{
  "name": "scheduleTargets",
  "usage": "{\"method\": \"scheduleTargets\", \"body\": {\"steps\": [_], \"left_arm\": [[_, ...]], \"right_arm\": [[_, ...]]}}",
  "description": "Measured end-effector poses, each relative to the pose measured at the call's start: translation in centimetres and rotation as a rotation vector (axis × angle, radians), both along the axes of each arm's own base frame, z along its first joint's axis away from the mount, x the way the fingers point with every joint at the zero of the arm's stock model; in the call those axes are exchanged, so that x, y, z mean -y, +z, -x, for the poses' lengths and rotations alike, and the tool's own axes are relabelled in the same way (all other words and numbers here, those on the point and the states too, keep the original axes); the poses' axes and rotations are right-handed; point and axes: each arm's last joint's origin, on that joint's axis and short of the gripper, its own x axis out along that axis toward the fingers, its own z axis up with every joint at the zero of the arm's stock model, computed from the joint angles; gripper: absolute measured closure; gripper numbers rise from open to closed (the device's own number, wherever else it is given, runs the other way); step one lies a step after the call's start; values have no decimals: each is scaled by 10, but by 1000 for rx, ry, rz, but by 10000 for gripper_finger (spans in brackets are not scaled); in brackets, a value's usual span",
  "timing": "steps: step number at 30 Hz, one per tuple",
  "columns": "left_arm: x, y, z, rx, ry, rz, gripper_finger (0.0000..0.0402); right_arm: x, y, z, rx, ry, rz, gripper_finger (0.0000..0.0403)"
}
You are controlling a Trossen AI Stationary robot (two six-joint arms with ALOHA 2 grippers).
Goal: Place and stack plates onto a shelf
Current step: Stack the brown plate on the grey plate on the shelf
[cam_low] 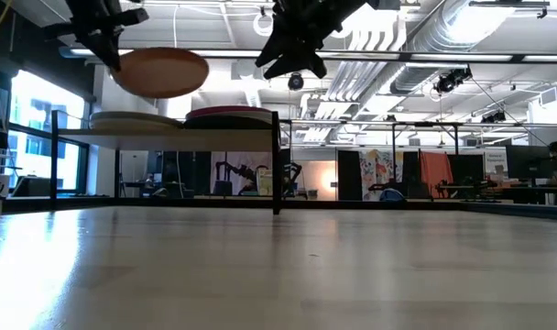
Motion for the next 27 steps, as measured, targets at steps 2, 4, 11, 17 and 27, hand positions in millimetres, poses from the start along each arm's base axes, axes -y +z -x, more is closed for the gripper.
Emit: {"method": "scheduleTargets", "body": {"steps": [2,4,11,17,27], "left_arm": [[-2,0,2,10,35,5,401],[-4,0,4,21,67,5,401],[-9,-1,13,57,201,21,401],[-14,-8,14,19,311,67,401],[-34,-21,8,-17,412,159,401]], "right_arm": [[3,0,1,-1,-3,5,274],[6,0,1,-2,-7,10,274],[17,0,4,-16,12,73,274],[22,-1,6,-39,53,140,274],[31,-3,10,-91,149,279,274]]}}
